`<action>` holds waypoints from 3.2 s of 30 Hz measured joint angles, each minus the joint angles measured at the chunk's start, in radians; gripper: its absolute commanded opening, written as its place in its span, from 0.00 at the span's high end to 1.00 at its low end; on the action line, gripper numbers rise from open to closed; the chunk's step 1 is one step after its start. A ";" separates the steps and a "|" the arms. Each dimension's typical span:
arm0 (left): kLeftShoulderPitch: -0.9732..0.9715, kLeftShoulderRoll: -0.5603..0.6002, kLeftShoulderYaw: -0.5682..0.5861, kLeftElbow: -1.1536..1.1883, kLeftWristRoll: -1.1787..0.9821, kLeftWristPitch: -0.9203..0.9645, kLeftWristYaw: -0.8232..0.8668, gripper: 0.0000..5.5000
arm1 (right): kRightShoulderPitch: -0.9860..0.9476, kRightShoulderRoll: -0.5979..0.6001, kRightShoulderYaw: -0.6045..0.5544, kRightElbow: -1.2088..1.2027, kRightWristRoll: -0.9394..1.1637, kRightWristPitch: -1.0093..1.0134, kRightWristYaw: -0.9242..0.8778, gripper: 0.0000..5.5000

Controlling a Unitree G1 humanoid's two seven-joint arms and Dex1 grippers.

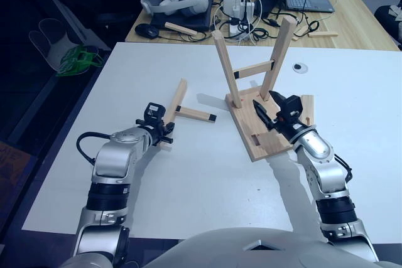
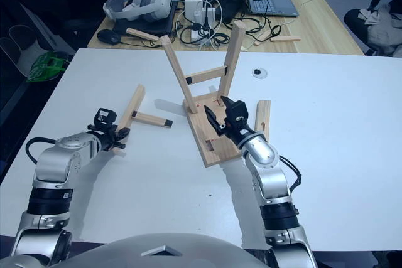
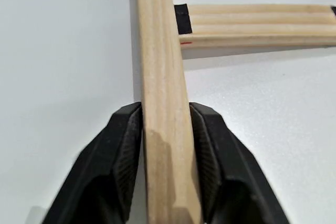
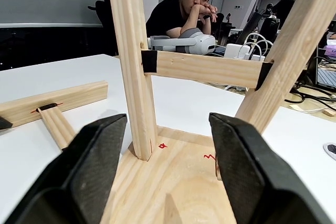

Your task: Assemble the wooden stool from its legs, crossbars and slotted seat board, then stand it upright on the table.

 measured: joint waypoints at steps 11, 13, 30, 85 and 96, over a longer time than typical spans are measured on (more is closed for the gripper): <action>-0.091 -0.052 0.207 0.084 -0.038 -0.116 0.090 0.81 | -0.060 0.021 -0.162 -0.028 0.130 0.055 -0.060 0.47; -0.148 -0.065 0.304 0.136 -0.071 -0.215 0.123 0.81 | -0.105 0.010 -0.216 -0.051 0.158 0.071 -0.082 0.47; -0.403 0.066 0.288 0.040 -0.705 -0.254 -0.581 0.81 | -0.528 -0.113 -0.420 -0.273 1.157 0.664 -0.088 0.02; -0.155 -0.247 -0.002 -0.290 -0.726 -0.336 -0.194 0.81 | -0.210 -0.397 -0.480 -0.168 1.346 0.699 0.025 0.02; -0.276 -0.458 -0.063 -0.169 -0.342 -0.646 0.111 0.81 | -0.210 -0.400 -0.421 -0.168 1.273 0.725 0.073 0.02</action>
